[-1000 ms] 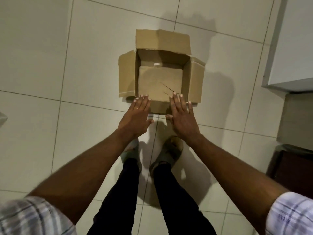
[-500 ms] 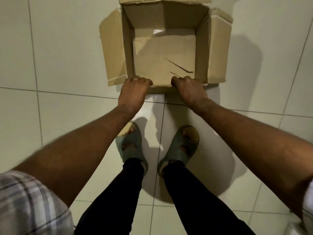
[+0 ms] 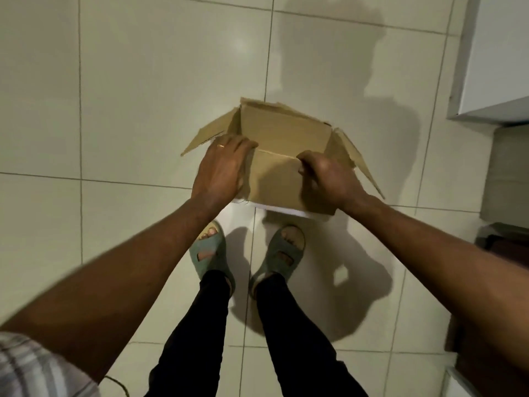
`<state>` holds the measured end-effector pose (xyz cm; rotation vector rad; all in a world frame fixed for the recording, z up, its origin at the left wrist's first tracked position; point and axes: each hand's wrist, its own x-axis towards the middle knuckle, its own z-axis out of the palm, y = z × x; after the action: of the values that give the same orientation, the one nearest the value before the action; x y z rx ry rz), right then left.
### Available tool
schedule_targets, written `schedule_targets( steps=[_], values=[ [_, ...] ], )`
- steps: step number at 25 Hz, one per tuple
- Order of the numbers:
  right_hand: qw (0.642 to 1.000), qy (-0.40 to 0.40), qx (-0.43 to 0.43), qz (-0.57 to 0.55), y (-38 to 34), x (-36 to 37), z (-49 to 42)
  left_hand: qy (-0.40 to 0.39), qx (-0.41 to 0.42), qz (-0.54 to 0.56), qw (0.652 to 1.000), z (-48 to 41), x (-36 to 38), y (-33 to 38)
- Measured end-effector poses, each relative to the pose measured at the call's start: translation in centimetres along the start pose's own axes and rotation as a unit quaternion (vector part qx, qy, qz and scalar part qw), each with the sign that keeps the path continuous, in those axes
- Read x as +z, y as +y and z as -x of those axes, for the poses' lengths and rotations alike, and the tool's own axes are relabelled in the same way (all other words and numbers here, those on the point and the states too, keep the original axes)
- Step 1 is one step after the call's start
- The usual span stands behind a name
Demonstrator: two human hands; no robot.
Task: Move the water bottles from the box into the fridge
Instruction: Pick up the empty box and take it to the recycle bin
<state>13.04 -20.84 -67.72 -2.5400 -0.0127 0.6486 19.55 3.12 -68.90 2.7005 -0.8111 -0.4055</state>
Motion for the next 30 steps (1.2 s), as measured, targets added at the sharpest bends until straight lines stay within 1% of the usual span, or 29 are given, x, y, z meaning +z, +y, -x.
schedule_targets(
  steps=[1,2,3,4,5,6,7,8,9,10,11,13,14,15,16,18,20,21,22,23,24,25,26,27,28,29,30],
  values=[
    [0.999,0.003,0.024,-0.025,0.3,-1.6,1.0,0.032,-0.014,0.016,0.999,-0.1,-1.2,1.1],
    [0.998,0.007,0.052,-0.046,0.6,-3.2,2.2,0.069,-0.052,0.049,0.995,0.0,-2.4,2.4],
    [0.993,0.015,0.084,-0.081,0.9,-4.5,3.5,0.103,-0.116,0.097,0.983,0.4,-3.2,3.7],
    [0.983,0.031,0.123,-0.13,1.1,-6.2,5.1,0.138,-0.192,0.157,0.959,0.9,-4.0,5.3],
    [0.967,0.053,0.163,-0.187,1.3,-7.6,6.7,0.166,-0.27,0.213,0.924,1.4,-4.4,6.7],
    [0.944,0.082,0.202,-0.247,1.4,-9.0,8.2,0.171,-0.342,0.27,0.884,1.9,-4.7,8.2],
    [0.916,0.112,0.233,-0.308,1.4,-10.6,9.7,0.137,-0.399,0.335,0.843,2.3,-4.9,9.9],
    [0.883,0.136,0.255,-0.369,1.3,-12.3,11.1,0.06,-0.43,0.405,0.805,2.4,-5.3,11.7],
    [0.847,0.154,0.266,-0.434,1.1,-14.1,12.6,-0.04,-0.428,0.469,0.771,2.3,-6.1,14.0],
    [0.811,0.157,0.27,-0.495,0.7,-15.8,13.9,-0.123,-0.403,0.533,0.733,2.1,-7.0,16.3],
    [0.781,0.152,0.271,-0.542,0.3,-17.4,15.2,-0.17,-0.369,0.593,0.695,1.7,-8.0,18.7],
    [0.739,0.146,0.273,-0.598,-0.4,-20.4,17.8,-0.189,-0.329,0.682,0.624,0.3,-10.2,22.9],
    [0.722,0.153,0.275,-0.617,-0.6,-21.9,19.2,-0.194,-0.317,0.702,0.607,-0.4,-11.3,24.6],
    [0.713,0.161,0.275,-0.625,-0.7,-23.1,20.3,-0.207,-0.3,0.706,0.607,-1.0,-12.6,25.9],
    [0.718,0.166,0.271,-0.619,-0.7,-24.2,21.4,-0.224,-0.272,0.703,0.618,-1.5,-14.0,27.1],
    [0.757,0.175,0.266,-0.571,-0.4,-26.3,23.5,-0.26,-0.224,0.665,0.663,-2.5,-16.8,29.3],
    [0.795,0.191,0.276,-0.505,0.0,-28.1,25.7,-0.28,-0.19,0.605,0.721,-3.5,-19.6,31.9],
    [0.805,0.2,0.288,-0.478,0.2,-28.8,26.7,-0.282,-0.172,0.581,0.743,-3.8,-20.6,33.3],
    [0.808,0.212,0.306,-0.456,0.6,-29.4,27.8,-0.277,-0.162,0.566,0.759,-4.0,-21.7,34.8],
    [0.807,0.224,0.327,-0.438,1.1,-29.9,28.9,-0.269,-0.155,0.565,0.764,-4.2,-22.2,36.3],
    [0.801,0.237,0.347,-0.427,1.8,-30.3,30.3,-0.261,-0.149,0.576,0.76,-4.4,-22.7,38.0],
    [0.789,0.243,0.361,-0.434,2.5,-30.4,31.7,-0.251,-0.141,0.594,0.751,-4.3,-23.0,39.5],
    [0.766,0.241,0.366,-0.47,2.9,-30.5,33.0,-0.248,-0.132,0.612,0.74,-4.0,-23.3,40.9],
    [0.728,0.223,0.369,-0.534,3.2,-30.3,34.5,-0.251,-0.116,0.622,0.733,-3.6,-23.4,42.2],
    [0.673,0.189,0.366,-0.614,3.2,-30.1,36.1,-0.261,-0.097,0.627,0.728,-3.1,-23.5,43.3],
    [0.606,0.155,0.36,-0.693,2.9,-29.9,37.9,-0.275,-0.077,0.62,0.731,-2.6,-23.5,44.4],
    [0.545,0.142,0.351,-0.748,2.5,-29.7,39.3,-0.287,-0.055,0.609,0.737,-2.1,-23.6,45.4]
  ],
)
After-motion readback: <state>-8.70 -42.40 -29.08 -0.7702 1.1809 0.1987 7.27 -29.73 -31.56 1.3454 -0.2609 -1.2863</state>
